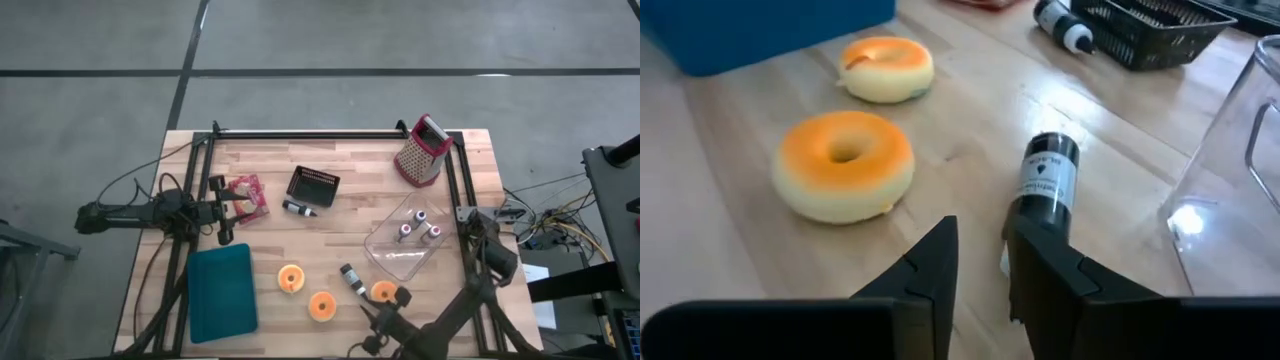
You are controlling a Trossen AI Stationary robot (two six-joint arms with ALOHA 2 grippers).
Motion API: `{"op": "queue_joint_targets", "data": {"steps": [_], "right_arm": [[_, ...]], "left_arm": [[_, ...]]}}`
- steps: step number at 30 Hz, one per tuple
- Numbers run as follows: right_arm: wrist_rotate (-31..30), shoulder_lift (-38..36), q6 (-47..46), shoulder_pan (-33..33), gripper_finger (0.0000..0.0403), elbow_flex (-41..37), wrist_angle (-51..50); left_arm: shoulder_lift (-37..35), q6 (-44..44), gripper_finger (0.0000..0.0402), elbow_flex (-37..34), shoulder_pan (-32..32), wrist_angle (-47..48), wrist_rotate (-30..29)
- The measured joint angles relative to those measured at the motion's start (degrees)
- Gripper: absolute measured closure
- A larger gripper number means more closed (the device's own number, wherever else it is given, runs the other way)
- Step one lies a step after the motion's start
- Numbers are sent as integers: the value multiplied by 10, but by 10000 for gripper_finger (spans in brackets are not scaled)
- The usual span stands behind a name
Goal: Pick & Place Food Item
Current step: Put the bottom black food coloring bottle into the transparent bin
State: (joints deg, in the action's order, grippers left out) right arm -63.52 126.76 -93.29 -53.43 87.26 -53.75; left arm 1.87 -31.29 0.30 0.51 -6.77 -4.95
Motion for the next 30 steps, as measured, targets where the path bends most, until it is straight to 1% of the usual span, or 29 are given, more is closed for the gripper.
{"op": "queue_joint_targets", "data": {"steps": [2,4,8,10,17,22,30], "right_arm": [[2,-1,-1,5,304,0,0],[18,-2,-6,11,295,0,1],[89,-7,-35,20,278,0,-1],[111,-7,-40,25,271,0,0],[111,-8,-39,27,255,0,0],[116,-8,-39,29,252,-1,-1],[181,-8,-53,48,263,0,0]], "left_arm": [[0,0,202,0,0,0,0],[0,0,202,0,0,0,0],[0,0,202,0,0,0,0],[0,0,202,0,0,0,0],[0,0,202,0,0,0,0],[0,0,202,0,0,0,0],[0,0,202,0,0,0,0]]}}
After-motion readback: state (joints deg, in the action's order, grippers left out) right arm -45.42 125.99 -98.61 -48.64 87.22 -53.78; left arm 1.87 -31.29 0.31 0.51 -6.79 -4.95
